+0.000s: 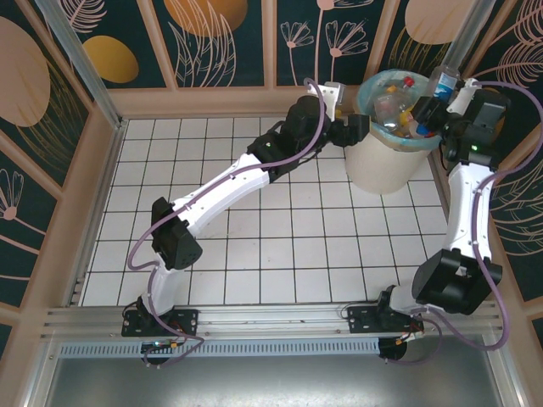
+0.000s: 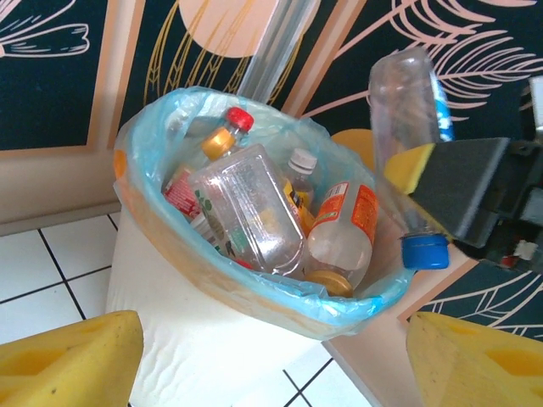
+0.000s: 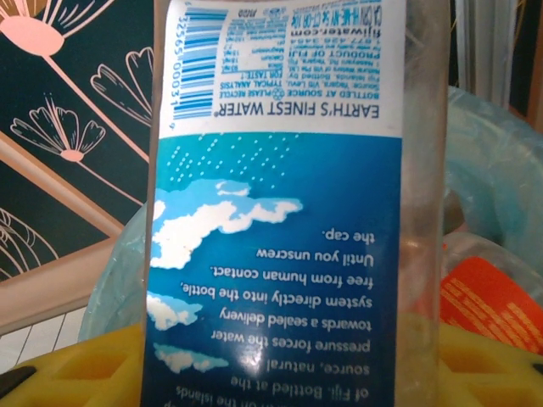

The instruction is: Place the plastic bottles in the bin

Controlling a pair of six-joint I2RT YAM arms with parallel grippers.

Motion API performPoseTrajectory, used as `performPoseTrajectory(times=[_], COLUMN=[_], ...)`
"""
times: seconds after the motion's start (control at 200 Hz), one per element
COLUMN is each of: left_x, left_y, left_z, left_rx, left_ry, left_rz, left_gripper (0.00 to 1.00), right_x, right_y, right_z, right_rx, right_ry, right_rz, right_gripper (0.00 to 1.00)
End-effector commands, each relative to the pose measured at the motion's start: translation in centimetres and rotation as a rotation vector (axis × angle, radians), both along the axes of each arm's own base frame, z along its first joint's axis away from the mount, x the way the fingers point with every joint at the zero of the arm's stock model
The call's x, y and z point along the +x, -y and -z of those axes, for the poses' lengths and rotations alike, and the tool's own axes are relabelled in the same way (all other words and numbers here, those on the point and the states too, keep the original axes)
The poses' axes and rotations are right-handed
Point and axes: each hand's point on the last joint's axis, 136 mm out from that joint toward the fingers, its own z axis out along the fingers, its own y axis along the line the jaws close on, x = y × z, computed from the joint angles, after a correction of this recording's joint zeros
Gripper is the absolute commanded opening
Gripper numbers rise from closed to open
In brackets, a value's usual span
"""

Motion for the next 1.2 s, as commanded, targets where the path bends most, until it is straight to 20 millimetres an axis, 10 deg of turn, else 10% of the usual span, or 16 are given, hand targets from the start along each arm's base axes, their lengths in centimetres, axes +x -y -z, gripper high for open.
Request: performPoseTrajectory(times=[0.0, 0.31, 0.996, 1.196], left_x=[-0.4, -0.4, -0.3, -0.2], left_y=[-0.2, 0.1, -0.5, -0.7], left_z=[-0.5, 1.6, 2.2, 2.3], left_rx=[-0.035, -0.004, 0.024, 0.037], left_ry=[0.004, -0.015, 0.000, 0.010], left_rz=[0.006, 0.016, -0.002, -0.012], left_gripper=[0.82, 0.82, 0.84, 0.84], right_x=[0.7, 1.2, 7.9, 10.7], right_y=[-0.1, 1.8, -0.3, 1.3], right_z=[-2.4, -1.6, -1.4, 2.6], right_rx=[0.003, -0.052, -0.076, -0.078], right_ry=[0.059, -0.012, -0.046, -0.169], right_rz=[-0.016, 0.092, 0.072, 0.093], right_gripper=[0.54, 0.80, 0.71, 0.64])
